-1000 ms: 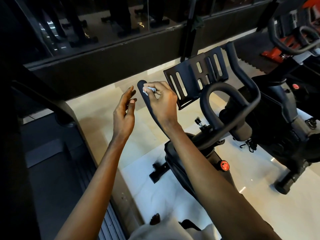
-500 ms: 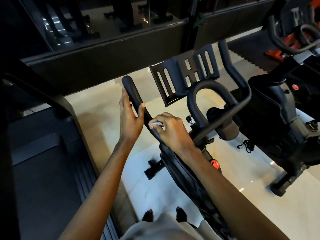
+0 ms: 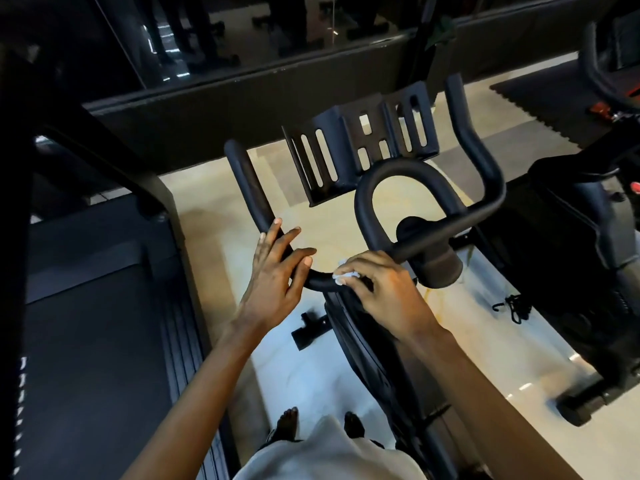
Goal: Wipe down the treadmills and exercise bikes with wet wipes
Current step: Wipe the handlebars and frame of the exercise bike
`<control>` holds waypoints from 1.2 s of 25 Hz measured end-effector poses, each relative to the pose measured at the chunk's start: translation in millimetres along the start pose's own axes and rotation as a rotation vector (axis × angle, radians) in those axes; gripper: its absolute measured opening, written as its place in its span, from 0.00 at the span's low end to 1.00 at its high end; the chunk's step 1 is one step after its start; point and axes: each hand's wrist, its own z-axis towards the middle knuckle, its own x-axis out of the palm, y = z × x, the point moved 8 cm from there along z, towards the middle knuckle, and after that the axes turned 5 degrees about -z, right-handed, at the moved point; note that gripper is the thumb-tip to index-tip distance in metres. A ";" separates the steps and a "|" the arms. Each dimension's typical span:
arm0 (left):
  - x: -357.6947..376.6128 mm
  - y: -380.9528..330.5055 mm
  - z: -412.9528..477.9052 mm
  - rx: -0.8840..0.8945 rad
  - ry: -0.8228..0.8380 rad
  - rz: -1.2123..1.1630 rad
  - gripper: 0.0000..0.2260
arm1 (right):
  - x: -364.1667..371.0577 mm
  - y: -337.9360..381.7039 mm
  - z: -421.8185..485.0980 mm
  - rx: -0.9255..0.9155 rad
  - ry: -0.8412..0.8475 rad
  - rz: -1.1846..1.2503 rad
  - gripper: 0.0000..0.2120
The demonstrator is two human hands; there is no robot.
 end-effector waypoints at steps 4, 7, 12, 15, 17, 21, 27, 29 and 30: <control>13.5 -16.0 -12.1 0.030 0.065 0.023 0.19 | -22.3 -24.6 -2.9 0.057 -0.123 0.003 0.08; 21.6 -31.2 -21.7 0.064 0.052 0.078 0.19 | -30.7 -38.7 -13.5 0.162 -0.188 0.036 0.16; 35.0 -54.0 -25.2 -0.006 -0.007 0.145 0.19 | -43.6 -43.0 -21.5 0.110 -0.232 0.022 0.15; 44.0 -63.0 -23.2 -0.026 -0.035 0.188 0.19 | -58.1 -53.4 -6.3 0.137 -0.318 0.025 0.10; 48.6 -65.8 -20.1 -0.039 -0.037 0.250 0.19 | -47.3 -48.9 -10.7 0.118 -0.245 0.023 0.09; 50.9 -68.9 -18.5 -0.036 -0.076 0.374 0.20 | -43.7 -43.5 -14.1 0.054 -0.204 0.015 0.06; 48.8 -68.3 -15.4 -0.033 -0.023 0.401 0.21 | -54.8 -37.6 26.7 0.121 -0.254 0.065 0.07; 47.7 -66.7 -11.8 -0.061 0.014 0.404 0.22 | -51.6 -36.4 10.3 0.091 -0.179 0.015 0.07; 46.9 -66.7 -9.4 -0.069 0.027 0.408 0.23 | -52.5 -36.0 5.1 0.079 -0.150 -0.010 0.07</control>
